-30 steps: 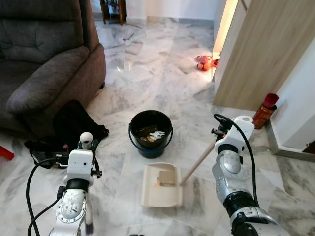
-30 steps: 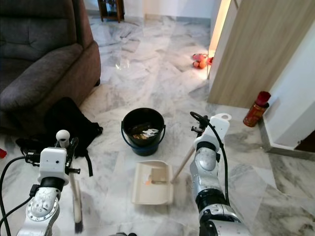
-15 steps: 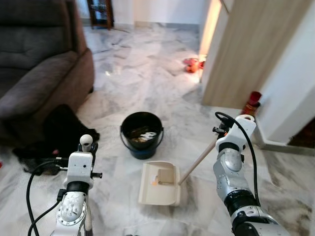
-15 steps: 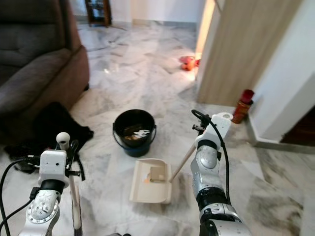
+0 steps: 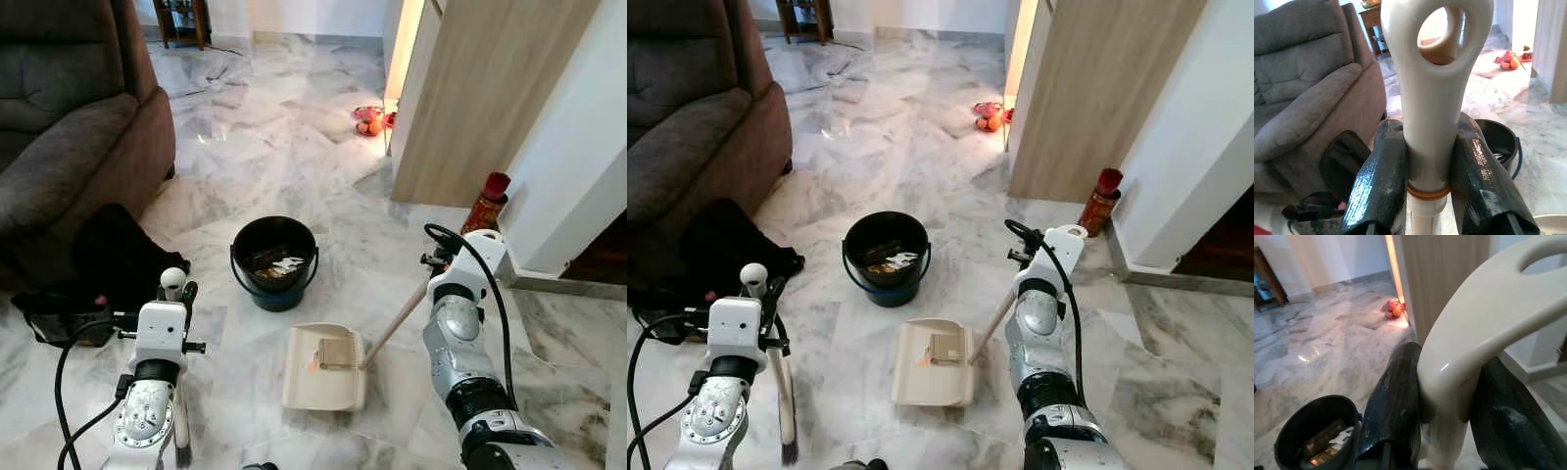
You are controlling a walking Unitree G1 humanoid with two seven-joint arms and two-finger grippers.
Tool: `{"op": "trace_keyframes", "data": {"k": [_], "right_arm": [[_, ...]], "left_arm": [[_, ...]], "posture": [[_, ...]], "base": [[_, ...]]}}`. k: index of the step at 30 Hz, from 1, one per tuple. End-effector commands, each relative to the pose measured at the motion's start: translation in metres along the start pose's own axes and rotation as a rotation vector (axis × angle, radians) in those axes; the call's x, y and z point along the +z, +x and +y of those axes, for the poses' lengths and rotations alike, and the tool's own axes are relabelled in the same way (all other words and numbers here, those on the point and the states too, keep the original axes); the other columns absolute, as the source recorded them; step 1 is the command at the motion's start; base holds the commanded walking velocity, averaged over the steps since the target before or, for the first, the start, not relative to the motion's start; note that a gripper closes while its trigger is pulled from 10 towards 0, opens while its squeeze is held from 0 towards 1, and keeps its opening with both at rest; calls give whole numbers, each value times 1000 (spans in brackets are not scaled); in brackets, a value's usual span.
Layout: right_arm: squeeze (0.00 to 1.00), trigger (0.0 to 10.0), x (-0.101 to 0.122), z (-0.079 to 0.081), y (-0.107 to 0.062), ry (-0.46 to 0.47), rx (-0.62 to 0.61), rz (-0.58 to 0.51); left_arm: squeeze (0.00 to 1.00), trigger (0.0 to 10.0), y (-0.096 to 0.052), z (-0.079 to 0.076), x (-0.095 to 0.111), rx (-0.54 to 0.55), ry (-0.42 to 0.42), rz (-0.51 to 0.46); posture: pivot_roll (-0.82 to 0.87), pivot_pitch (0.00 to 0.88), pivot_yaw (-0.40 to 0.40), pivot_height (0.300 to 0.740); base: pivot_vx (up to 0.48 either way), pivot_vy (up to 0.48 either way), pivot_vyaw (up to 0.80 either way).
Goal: Sweep floor
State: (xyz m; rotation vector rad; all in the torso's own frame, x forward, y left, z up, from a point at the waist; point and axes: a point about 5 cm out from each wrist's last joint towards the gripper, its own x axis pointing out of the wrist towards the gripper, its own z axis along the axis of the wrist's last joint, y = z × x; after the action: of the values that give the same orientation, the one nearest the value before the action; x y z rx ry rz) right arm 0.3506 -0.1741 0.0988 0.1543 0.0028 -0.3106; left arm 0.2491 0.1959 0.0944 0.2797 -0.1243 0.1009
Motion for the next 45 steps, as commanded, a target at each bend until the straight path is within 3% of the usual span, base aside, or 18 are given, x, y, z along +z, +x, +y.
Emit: {"op": "trace_keyframes", "data": {"k": [1,8,15,21,27,35,40,45], "right_arm": [[0,10000,25,8,6,41,14,-94],[0,10000,39,13,8,22,90,-149],[0,10000,63,12,7,85,103,-215],[0,10000,102,14,6,151,99,-310],[0,10000,119,16,4,188,114,-337],[0,10000,131,13,4,173,113,-352],[0,10000,137,12,2,217,105,-364],[0,10000,147,22,-2,258,151,-393]], "left_arm": [[0,10000,1,5,7,12,20,-36],[0,10000,1,4,7,12,27,-38],[0,10000,1,5,7,17,29,-38],[0,10000,1,5,7,17,31,-42],[0,10000,1,6,7,17,32,-43],[0,10000,1,6,7,17,36,-42],[0,10000,1,7,7,21,38,-44],[0,10000,1,8,7,21,52,-43]], "posture": [[188,61,-21,740],[188,64,-23,740],[184,66,-23,740],[183,64,-20,740],[185,64,-20,740],[185,64,-19,740],[187,64,-18,740],[193,62,-17,740]], "base": [[0,0,0],[0,0,0],[0,0,0],[0,0,0],[0,0,0],[0,0,0],[0,0,0],[0,0,0]]}}
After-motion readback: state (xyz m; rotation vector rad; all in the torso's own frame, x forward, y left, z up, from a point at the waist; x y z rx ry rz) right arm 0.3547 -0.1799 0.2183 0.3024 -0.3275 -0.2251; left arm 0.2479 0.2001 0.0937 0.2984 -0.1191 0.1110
